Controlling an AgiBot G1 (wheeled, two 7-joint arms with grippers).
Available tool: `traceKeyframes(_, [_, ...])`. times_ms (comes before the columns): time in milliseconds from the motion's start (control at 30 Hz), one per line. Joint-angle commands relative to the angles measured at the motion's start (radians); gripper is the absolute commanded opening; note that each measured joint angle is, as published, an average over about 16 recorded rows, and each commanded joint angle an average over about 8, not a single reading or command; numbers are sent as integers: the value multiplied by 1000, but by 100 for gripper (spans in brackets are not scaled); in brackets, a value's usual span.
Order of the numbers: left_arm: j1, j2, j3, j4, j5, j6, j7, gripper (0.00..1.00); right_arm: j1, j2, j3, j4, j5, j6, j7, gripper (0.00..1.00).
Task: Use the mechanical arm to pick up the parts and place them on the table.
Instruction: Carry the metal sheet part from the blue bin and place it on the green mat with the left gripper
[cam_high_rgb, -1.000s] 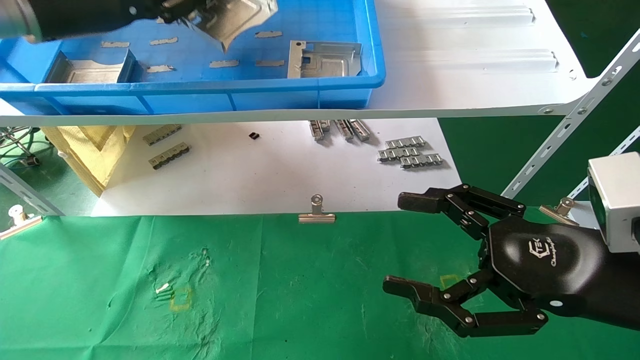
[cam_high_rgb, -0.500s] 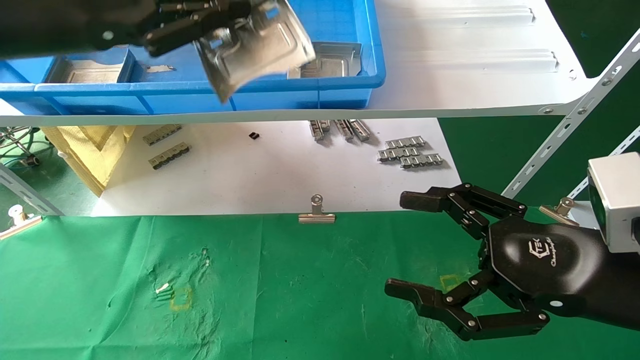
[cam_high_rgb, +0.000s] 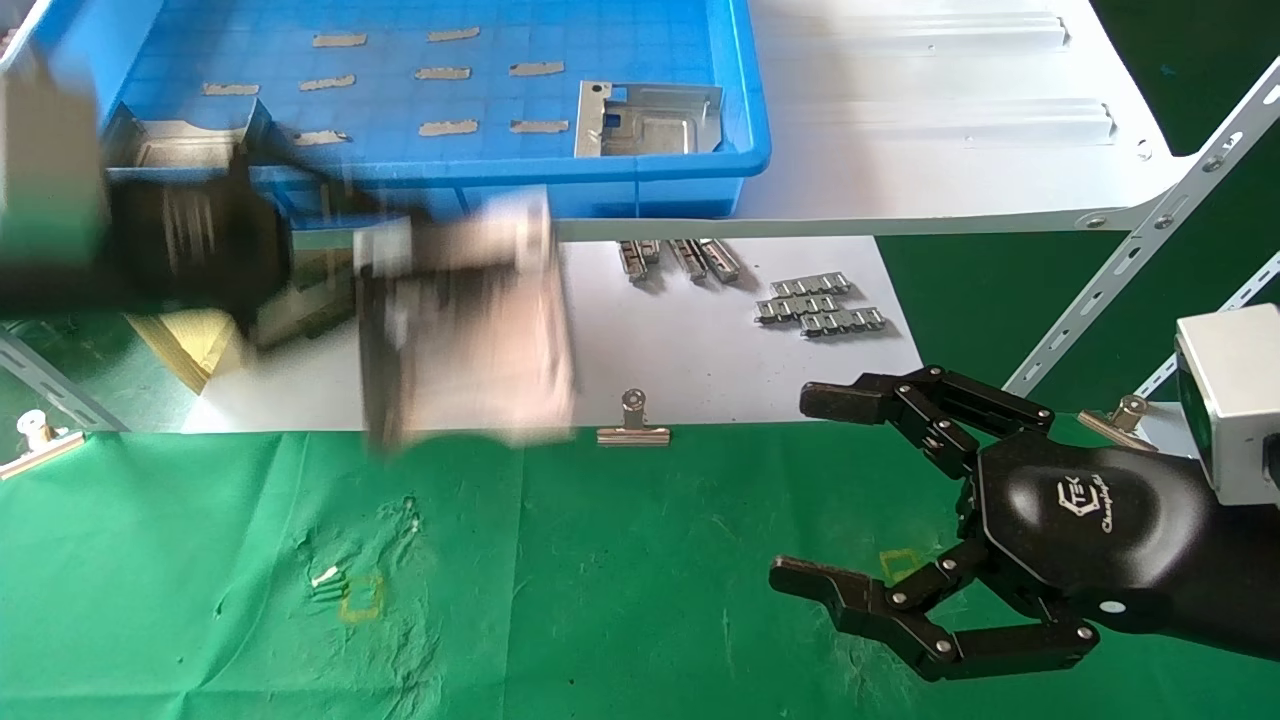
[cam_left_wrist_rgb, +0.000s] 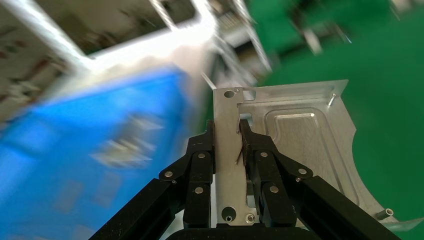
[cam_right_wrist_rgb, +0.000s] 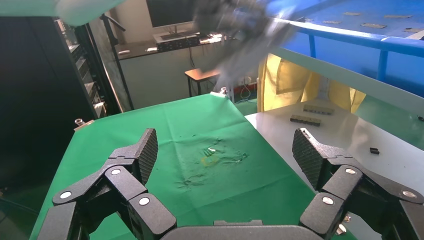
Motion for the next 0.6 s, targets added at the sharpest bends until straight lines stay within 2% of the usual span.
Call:
traceKeyframes(33, [50, -48, 48, -83, -16, -7, 35, 0, 0, 0, 0, 0, 0, 0, 0, 100])
traceKeyframes(267, [86, -29, 159, 60, 109, -23, 227, 0, 0, 0, 0, 0, 0, 0, 0, 100])
traceKeyframes(500, [91, 8, 210, 204, 166, -32, 347, 0, 0, 0, 0, 0, 0, 0, 0, 100])
traceKeyframes(533, [89, 11, 213, 222, 170, -32, 360, 5, 0, 0, 0, 0, 0, 0, 0, 100])
traceKeyframes(600, [85, 18, 219, 258, 177, -35, 382, 30, 0, 0, 0, 0, 0, 0, 0, 100])
